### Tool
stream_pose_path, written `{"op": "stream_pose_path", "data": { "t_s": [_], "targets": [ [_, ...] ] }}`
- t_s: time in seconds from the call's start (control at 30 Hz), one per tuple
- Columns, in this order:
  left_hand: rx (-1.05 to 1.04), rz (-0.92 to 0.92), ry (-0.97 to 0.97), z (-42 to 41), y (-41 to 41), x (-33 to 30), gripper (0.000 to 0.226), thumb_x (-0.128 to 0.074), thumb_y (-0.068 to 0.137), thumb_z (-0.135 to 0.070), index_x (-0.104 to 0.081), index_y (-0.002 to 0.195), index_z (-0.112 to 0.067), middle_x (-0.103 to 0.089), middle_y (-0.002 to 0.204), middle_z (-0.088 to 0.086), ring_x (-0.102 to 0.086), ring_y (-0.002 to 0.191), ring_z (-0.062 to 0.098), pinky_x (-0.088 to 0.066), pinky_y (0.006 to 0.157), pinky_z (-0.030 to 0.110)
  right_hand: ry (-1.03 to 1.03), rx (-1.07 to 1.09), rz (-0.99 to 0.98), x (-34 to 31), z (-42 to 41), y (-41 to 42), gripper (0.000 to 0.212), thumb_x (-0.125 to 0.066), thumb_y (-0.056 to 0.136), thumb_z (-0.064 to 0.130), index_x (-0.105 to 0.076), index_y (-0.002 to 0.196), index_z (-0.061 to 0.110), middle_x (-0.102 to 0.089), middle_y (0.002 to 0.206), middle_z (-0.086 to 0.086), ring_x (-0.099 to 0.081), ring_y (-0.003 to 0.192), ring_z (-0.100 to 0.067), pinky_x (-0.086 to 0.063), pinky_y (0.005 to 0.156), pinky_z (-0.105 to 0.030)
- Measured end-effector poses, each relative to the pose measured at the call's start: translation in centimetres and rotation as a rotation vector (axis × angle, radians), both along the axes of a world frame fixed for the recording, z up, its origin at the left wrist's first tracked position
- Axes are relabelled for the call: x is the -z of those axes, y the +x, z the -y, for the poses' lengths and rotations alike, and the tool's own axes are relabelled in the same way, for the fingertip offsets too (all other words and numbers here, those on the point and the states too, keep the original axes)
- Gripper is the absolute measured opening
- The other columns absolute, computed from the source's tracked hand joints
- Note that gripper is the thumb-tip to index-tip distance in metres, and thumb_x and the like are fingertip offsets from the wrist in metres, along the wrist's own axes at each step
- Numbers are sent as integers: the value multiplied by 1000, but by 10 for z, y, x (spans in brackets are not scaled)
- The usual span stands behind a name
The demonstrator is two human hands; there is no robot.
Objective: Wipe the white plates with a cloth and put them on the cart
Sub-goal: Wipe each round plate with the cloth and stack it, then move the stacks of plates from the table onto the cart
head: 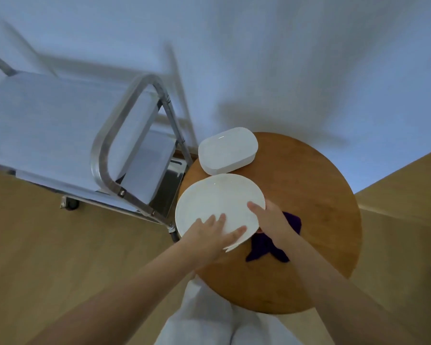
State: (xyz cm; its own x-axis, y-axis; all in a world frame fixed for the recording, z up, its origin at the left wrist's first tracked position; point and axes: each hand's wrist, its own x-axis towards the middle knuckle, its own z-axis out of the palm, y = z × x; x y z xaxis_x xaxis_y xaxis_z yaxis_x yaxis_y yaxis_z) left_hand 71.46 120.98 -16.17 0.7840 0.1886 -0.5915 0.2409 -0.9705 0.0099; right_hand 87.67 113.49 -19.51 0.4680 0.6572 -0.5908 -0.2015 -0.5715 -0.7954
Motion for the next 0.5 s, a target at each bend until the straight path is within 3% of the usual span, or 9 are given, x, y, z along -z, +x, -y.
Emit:
{"op": "stream_pose_path", "data": {
  "t_s": [0.1,0.23,0.37,0.5],
  "targets": [
    [23,0,11,-7,-7,14,71,-40,101,-36,13,148,-36,-2,159,17,-10,144,38,-13,114,56,-92,-19,155,14,-5,-6,21,-41,96,22,-58,104,14,-63,87,-1,-57,75,-13,-44,59,-25],
    [-29,-18,-28,-17,-17,36,67,-34,100,-44,10,150,-33,3,160,9,-1,146,34,-1,115,55,-141,12,187,31,-12,-22,22,-38,98,23,-56,105,13,-61,84,-1,-54,70,-10,-41,53,-21],
    [-95,6,-73,-32,-29,54,71,-39,99,-41,9,151,-31,6,161,4,4,147,33,4,115,53,-140,66,192,47,-19,-36,27,-37,99,24,-54,117,13,-61,94,-2,-56,81,-12,-45,63,-24],
    [-64,47,-114,-36,-33,69,72,-39,99,-44,8,151,-29,7,161,6,5,147,33,4,115,53,-161,73,272,57,-15,-43,32,-37,100,28,-50,124,13,-59,97,3,-53,78,-5,-38,57,-14]
  ]
}}
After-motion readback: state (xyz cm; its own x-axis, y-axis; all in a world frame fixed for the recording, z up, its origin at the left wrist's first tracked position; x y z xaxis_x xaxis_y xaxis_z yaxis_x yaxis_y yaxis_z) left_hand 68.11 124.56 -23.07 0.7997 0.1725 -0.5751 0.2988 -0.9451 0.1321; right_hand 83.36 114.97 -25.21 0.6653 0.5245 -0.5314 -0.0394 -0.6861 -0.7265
